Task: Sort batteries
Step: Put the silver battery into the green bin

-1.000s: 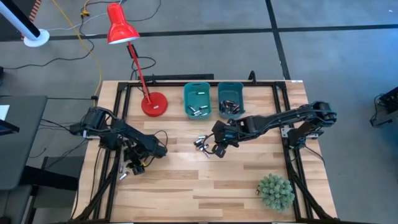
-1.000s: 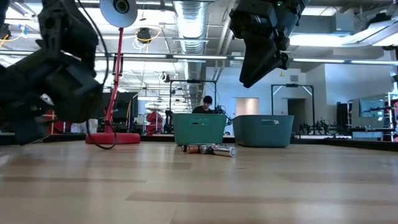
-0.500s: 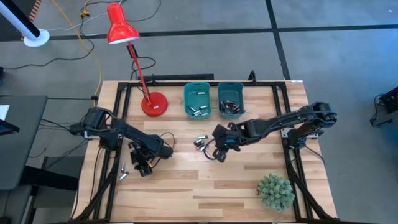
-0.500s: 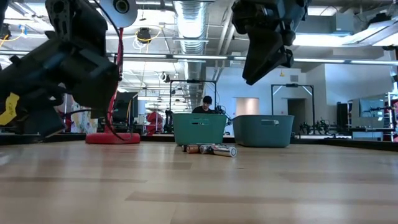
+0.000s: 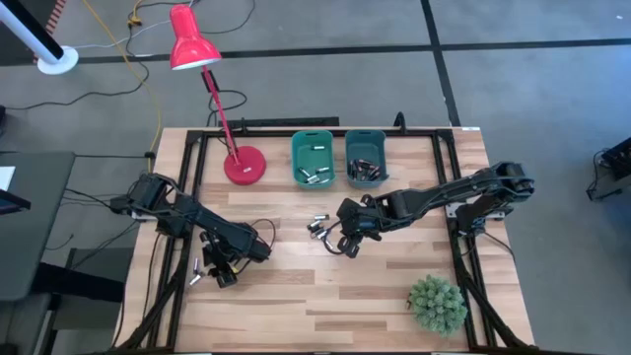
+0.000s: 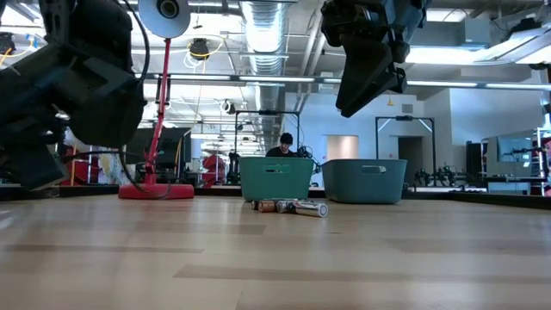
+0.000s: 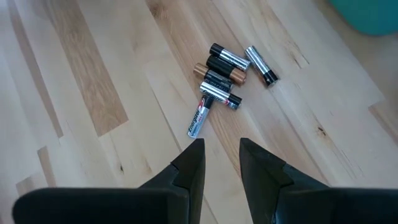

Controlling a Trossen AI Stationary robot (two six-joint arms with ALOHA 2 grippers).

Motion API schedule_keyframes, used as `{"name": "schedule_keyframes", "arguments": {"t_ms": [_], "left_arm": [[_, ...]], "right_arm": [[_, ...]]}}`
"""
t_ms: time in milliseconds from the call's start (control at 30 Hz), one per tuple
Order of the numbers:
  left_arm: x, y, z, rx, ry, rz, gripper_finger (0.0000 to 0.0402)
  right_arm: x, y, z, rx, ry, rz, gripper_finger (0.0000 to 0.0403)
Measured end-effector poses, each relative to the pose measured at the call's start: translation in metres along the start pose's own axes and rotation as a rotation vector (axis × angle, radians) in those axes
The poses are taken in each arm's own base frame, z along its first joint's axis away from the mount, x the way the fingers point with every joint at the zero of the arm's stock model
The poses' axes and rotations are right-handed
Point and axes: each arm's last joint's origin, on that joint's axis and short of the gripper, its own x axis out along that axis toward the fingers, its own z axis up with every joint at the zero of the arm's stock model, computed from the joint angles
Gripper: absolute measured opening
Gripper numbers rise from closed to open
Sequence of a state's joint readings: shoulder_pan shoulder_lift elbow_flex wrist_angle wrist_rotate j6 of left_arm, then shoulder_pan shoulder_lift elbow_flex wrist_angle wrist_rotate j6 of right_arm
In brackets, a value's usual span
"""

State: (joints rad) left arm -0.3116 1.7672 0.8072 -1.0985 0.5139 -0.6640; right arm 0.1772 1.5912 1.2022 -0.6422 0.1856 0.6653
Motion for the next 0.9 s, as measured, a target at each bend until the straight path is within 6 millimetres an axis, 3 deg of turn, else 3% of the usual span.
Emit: {"name": "schedule_keyframes", "arguments": {"t_ms": [267, 667, 900], "left_arm": [[0.025, 0.009, -0.005, -0.067, 0.087, -0.057, 0.0141], [0.038, 0.005, -0.011, -0.083, 0.104, -0.067, 0.0141], [0.045, 0.001, -0.017, -0.003, 0.107, -0.031, 0.0138]], "right_arm": [[0.000, 0.000, 0.000, 0.000, 0.000, 0.000, 0.0117], [0.000, 0.000, 0.001, 0.001, -0.002, 0.000, 0.0117], [0.000, 0.000, 0.001, -0.001, -0.002, 0.001, 0.0117]]}}
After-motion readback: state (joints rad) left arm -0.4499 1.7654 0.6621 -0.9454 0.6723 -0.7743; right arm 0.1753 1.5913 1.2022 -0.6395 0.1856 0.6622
